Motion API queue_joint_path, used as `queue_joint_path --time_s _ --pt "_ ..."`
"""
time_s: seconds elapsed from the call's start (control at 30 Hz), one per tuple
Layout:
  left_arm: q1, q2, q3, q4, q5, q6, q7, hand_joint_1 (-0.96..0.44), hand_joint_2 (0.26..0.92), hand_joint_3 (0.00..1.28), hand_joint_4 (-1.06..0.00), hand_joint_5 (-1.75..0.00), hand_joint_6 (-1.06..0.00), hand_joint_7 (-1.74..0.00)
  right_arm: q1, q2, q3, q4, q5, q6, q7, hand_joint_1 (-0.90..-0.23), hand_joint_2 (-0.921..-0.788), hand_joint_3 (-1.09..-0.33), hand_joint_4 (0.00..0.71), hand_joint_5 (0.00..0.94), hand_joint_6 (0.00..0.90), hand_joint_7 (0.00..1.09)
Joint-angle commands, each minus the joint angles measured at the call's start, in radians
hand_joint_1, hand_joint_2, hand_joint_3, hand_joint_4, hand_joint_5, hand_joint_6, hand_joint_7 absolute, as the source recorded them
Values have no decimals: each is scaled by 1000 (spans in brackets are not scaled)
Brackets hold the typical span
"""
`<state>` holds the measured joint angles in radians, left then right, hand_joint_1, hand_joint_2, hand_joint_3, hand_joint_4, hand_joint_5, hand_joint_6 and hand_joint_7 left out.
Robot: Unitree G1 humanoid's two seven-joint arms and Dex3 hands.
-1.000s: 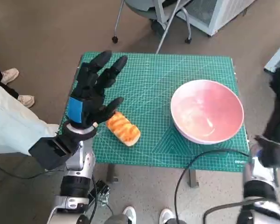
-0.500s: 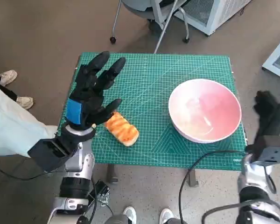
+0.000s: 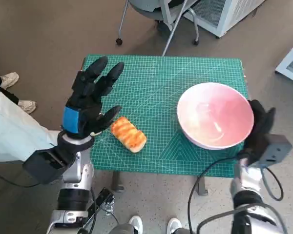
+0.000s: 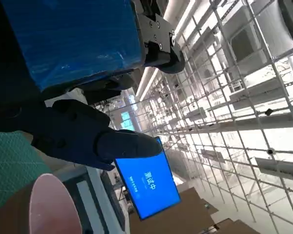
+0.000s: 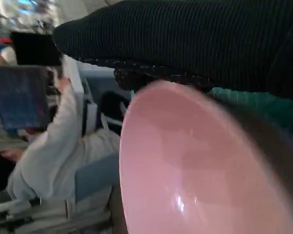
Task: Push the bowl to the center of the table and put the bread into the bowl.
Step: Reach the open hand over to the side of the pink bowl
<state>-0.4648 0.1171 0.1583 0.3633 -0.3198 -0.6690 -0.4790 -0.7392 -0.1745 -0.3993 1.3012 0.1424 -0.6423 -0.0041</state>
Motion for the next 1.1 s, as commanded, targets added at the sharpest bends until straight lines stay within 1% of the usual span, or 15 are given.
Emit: queue_joint_path --time_s 0.03,0.17,0.23,0.3,0.37,0.4,0.47,0.6,0.67,0.77,0.87,0.97,1.1 --pt "19 15 3 -30 6 8 9 -388 921 246 -474 -1 -261 -380 -33 30 0 19 3 42 -3 -495 -921 -837 315 8 176 497" --pt "30 19 1 -46 9 15 16 -389 921 245 -475 -1 -269 -369 -72 47 -5 23 10 66 -1 -488 -921 -856 291 2 158 507" --pt "37 22 2 -51 13 16 21 -392 921 244 -475 -2 -272 -364 -98 60 -15 25 22 82 1 -479 -921 -859 264 1 137 524" --pt "44 24 1 -58 16 17 24 -393 921 244 -475 -2 -275 -360 -113 69 -24 26 32 90 3 -472 -921 -861 246 0 122 540" --pt "53 26 1 -69 18 19 28 -394 921 243 -474 -1 -277 -353 -130 78 -36 27 42 99 6 -463 -921 -860 211 0 107 553" --pt "58 29 1 -75 20 20 30 -394 921 243 -474 -1 -277 -351 -143 86 -44 28 50 107 4 -465 -921 -854 202 0 100 574" --pt "66 31 1 -84 22 23 34 -396 921 242 -473 0 -275 -343 -156 93 -54 29 56 114 4 -465 -921 -831 180 0 70 657" --pt "86 37 2 -108 28 25 46 -395 921 241 -473 0 -273 -331 -188 110 -68 34 65 137 -6 -460 -921 -808 173 2 46 725" --pt "94 38 0 -117 31 26 51 -397 921 242 -473 0 -272 -324 -195 115 -73 35 67 141 -9 -458 -921 -803 173 2 38 748" --pt "105 43 0 -125 34 28 59 -397 921 242 -473 0 -273 -318 -211 126 -70 40 55 159 -40 -466 -921 -805 188 10 34 761" --pt "115 44 1 -129 41 26 67 -397 921 242 -474 -1 -276 -313 -227 137 -71 42 51 179 -60 -479 -921 -814 205 17 39 774" --pt "124 47 1 -131 50 23 73 -394 921 241 -474 -1 -280 -308 -237 144 -71 43 52 196 -62 -480 -921 -824 211 18 41 786" --pt "129 53 1 -124 62 19 77 -392 921 242 -473 0 -283 -301 -245 143 -68 43 46 208 -64 -481 -921 -830 211 16 42 797"
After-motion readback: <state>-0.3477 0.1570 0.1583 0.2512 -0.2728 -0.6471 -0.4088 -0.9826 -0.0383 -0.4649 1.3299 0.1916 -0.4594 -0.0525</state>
